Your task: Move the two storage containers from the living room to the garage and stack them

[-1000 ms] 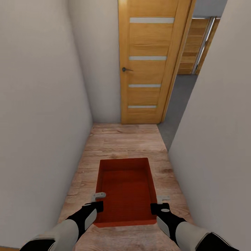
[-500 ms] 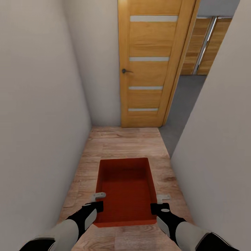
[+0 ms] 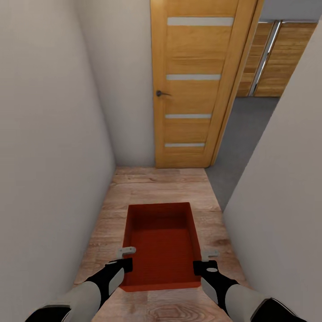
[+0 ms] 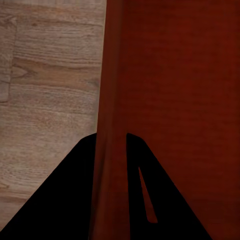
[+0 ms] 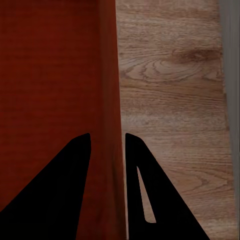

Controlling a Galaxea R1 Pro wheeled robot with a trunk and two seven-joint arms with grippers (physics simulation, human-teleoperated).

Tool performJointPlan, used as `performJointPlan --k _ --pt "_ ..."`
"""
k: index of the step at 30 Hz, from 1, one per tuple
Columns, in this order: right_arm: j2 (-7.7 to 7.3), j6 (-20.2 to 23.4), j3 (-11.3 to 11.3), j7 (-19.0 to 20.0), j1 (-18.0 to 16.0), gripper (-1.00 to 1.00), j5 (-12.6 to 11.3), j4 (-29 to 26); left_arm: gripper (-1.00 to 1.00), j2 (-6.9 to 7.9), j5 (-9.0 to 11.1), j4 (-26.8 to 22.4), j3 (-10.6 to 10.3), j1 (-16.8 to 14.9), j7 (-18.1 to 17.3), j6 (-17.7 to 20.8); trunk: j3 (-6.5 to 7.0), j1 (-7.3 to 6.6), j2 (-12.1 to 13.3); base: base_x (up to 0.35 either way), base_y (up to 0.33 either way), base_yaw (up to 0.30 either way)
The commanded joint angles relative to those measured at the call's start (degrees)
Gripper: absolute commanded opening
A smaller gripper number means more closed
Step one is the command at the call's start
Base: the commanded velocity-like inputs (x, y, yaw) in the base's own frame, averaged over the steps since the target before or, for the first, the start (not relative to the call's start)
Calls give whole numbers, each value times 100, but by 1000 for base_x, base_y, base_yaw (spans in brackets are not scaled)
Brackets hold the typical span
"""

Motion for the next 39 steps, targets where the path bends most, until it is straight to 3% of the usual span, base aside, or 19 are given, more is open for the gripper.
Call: performJointPlan --k 1,39 --pt "-33 -112 -146 249 -6 -100 30 -25 -100 198 196 53 -223 3 29 29 -5 3 -3 322 0 0" --pt "-33 -109 -141 251 -6 -100 30 -25 -100 198 196 53 -221 3 29 27 -5 3 -3 322 0 0"
